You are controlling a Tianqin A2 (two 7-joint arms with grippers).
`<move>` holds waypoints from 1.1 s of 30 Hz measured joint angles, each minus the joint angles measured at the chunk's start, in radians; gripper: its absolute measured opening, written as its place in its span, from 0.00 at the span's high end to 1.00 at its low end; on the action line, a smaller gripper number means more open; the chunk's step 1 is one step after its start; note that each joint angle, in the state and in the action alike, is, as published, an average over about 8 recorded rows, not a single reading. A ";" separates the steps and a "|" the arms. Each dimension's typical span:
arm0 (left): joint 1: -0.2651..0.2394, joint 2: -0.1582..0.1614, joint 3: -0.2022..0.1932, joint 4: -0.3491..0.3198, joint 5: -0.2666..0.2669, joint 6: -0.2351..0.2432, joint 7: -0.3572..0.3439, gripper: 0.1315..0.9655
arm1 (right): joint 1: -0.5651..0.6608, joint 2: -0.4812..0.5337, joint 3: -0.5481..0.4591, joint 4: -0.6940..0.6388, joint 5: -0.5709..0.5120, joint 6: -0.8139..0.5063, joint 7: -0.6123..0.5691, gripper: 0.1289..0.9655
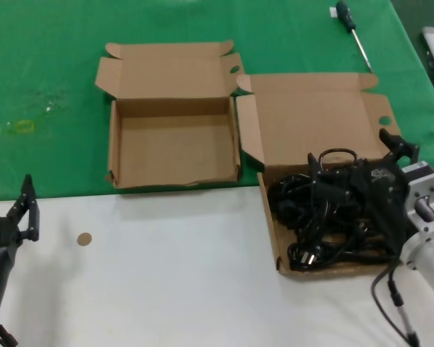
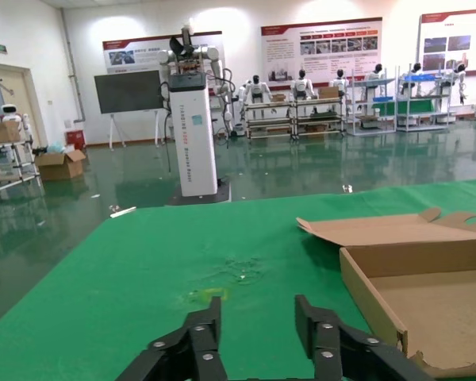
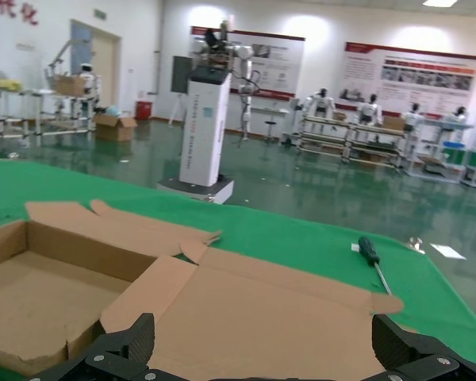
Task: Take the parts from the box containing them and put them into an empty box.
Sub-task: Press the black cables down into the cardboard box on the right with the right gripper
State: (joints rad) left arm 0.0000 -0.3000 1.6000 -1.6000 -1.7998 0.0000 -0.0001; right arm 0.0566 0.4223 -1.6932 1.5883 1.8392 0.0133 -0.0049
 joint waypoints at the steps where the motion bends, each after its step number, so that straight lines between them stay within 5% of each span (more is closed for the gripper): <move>1: 0.000 0.000 0.000 0.000 0.000 0.000 0.000 0.64 | 0.003 0.011 -0.001 -0.001 0.001 -0.007 0.002 0.00; 10: 0.000 0.000 0.000 0.000 0.000 0.000 0.000 0.84 | 0.046 0.110 0.028 -0.035 0.009 -0.132 0.006 0.00; 20: 0.000 0.000 0.000 0.000 0.000 0.000 0.000 0.92 | 0.143 0.183 0.070 -0.123 0.029 -0.381 -0.124 0.00; 33: 0.000 0.000 0.000 0.000 0.000 0.000 0.000 0.98 | 0.341 0.362 -0.032 -0.213 0.006 -0.799 -0.286 0.00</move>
State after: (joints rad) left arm 0.0000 -0.3000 1.6001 -1.6000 -1.7997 0.0000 -0.0004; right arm 0.3972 0.7842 -1.7248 1.3755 1.8453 -0.7861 -0.2913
